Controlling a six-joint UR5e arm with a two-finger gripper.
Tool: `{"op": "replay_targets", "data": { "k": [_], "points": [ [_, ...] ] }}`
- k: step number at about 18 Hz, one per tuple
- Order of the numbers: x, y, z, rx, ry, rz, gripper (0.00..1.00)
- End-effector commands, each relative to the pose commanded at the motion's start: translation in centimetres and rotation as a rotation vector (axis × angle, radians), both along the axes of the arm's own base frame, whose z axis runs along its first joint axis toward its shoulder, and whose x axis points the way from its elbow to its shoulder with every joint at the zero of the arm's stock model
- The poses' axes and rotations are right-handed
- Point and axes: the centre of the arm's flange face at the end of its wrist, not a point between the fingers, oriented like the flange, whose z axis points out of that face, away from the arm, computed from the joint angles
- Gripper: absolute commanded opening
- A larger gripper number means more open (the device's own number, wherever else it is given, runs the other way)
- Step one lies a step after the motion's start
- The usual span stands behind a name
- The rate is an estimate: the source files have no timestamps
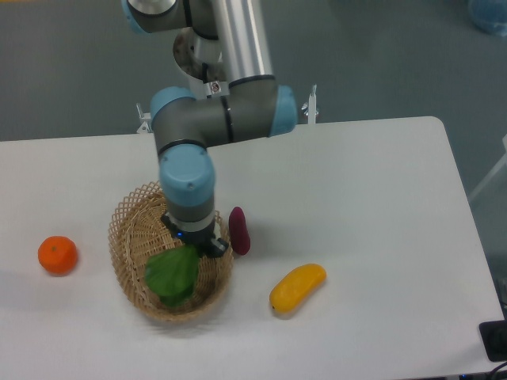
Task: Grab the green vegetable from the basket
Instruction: 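Lift the bok choy out of the basket and carry it beside the mango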
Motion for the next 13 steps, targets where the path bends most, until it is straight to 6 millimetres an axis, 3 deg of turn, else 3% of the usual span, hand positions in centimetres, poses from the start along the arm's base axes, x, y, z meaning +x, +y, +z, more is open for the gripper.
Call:
{"op": "replay_targets", "data": {
  "k": [6,13],
  "points": [
    [-5.5,-1.3,2.4,0.034,0.043,0.054,0.22],
    [-14.2,-5.3,4.3,0.053,0.107,0.012,0.22]
  ]
}}
